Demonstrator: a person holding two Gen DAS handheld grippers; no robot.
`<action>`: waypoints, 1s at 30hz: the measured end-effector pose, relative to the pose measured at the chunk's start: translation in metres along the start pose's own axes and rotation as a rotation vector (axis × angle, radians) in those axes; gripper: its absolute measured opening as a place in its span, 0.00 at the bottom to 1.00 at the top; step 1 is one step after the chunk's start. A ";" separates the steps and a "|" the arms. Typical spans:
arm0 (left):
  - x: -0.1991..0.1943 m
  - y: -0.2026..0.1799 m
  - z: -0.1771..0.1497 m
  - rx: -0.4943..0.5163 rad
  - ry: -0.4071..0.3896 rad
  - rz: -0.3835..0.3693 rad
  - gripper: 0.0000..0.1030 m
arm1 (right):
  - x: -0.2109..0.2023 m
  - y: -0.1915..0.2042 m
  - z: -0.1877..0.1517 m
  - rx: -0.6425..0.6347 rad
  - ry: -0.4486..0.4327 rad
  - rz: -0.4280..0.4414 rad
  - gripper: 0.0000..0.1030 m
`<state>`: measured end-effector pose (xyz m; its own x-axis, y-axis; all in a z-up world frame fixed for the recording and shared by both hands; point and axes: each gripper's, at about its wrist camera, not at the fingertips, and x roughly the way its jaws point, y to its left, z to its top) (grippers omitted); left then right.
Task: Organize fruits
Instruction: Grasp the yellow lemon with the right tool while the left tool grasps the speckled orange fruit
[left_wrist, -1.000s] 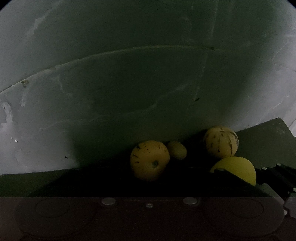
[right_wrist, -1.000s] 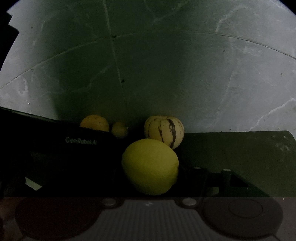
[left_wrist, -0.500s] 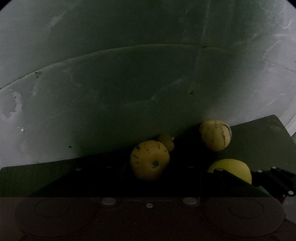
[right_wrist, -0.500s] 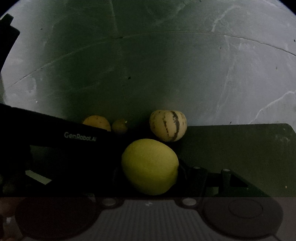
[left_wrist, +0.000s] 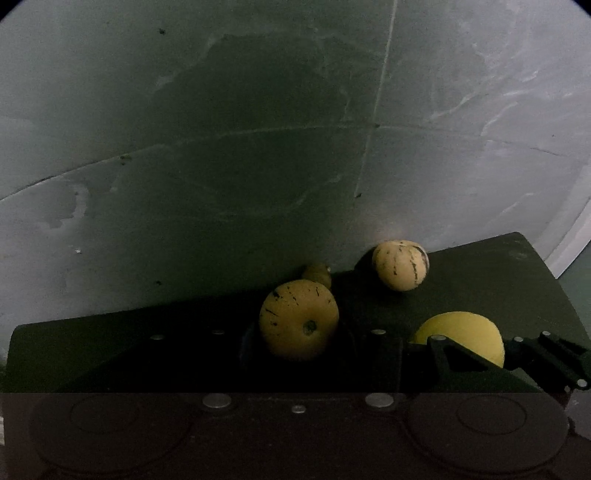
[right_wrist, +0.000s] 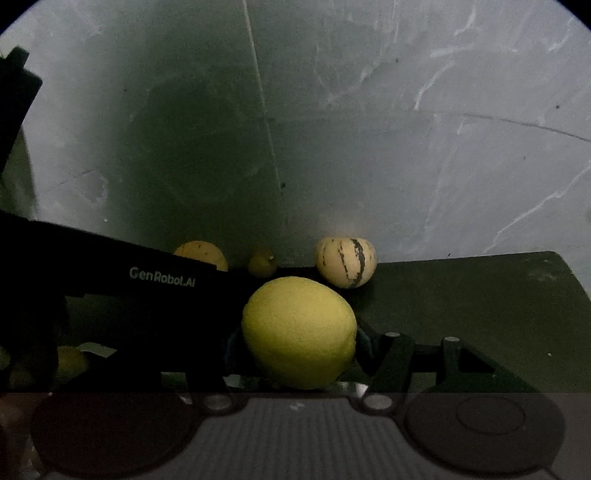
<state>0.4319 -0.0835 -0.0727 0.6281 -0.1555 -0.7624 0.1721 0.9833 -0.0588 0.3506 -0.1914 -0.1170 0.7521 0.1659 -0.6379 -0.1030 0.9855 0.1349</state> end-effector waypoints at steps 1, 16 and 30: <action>-0.003 0.000 -0.002 0.002 -0.002 -0.004 0.47 | -0.004 0.001 -0.001 0.000 -0.005 -0.004 0.62; -0.050 0.009 -0.042 0.039 0.011 -0.068 0.47 | -0.056 0.029 -0.031 0.025 -0.003 -0.063 0.62; -0.079 0.007 -0.087 0.093 0.077 -0.145 0.47 | -0.091 0.044 -0.082 0.069 0.044 -0.123 0.62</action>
<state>0.3176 -0.0560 -0.0686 0.5325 -0.2842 -0.7973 0.3282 0.9376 -0.1151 0.2242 -0.1605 -0.1148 0.7265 0.0474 -0.6855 0.0340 0.9939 0.1047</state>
